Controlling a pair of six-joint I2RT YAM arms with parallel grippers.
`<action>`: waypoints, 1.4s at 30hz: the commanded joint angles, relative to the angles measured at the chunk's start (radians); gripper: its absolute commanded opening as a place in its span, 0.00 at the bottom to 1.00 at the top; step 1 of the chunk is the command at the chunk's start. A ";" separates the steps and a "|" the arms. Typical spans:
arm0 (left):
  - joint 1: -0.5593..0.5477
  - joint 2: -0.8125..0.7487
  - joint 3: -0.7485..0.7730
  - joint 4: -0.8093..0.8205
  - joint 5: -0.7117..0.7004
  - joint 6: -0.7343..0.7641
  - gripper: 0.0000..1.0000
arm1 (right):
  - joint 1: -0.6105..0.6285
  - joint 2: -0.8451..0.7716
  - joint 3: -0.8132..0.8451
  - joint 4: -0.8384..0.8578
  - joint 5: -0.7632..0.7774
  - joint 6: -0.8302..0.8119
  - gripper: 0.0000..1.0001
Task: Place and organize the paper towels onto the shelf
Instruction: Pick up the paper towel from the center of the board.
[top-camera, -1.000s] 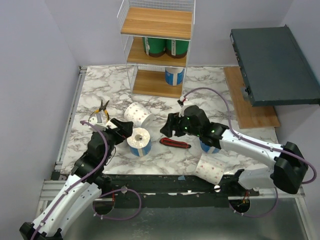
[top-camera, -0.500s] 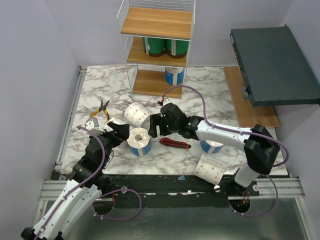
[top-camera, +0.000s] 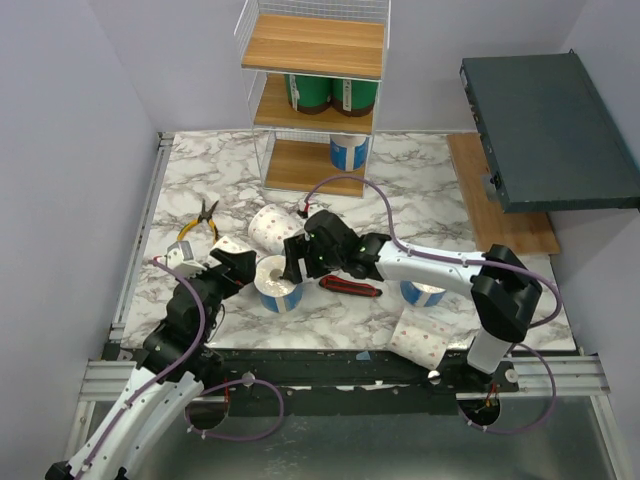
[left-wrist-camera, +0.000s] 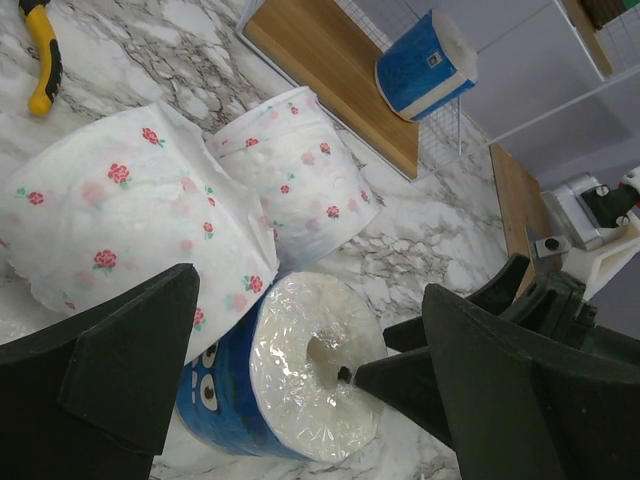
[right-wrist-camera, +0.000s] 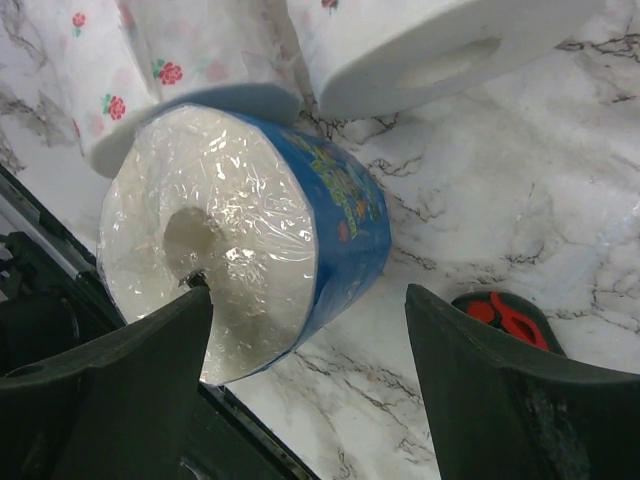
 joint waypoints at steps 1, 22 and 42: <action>0.005 -0.052 -0.031 -0.015 -0.032 -0.001 0.97 | 0.023 0.040 0.036 -0.034 -0.033 -0.026 0.81; 0.005 -0.037 -0.069 -0.001 0.021 -0.053 0.96 | 0.033 0.137 0.126 -0.118 0.031 -0.027 0.72; 0.004 -0.011 -0.065 0.019 0.031 -0.069 0.96 | 0.043 -0.013 0.122 -0.228 0.202 -0.058 0.46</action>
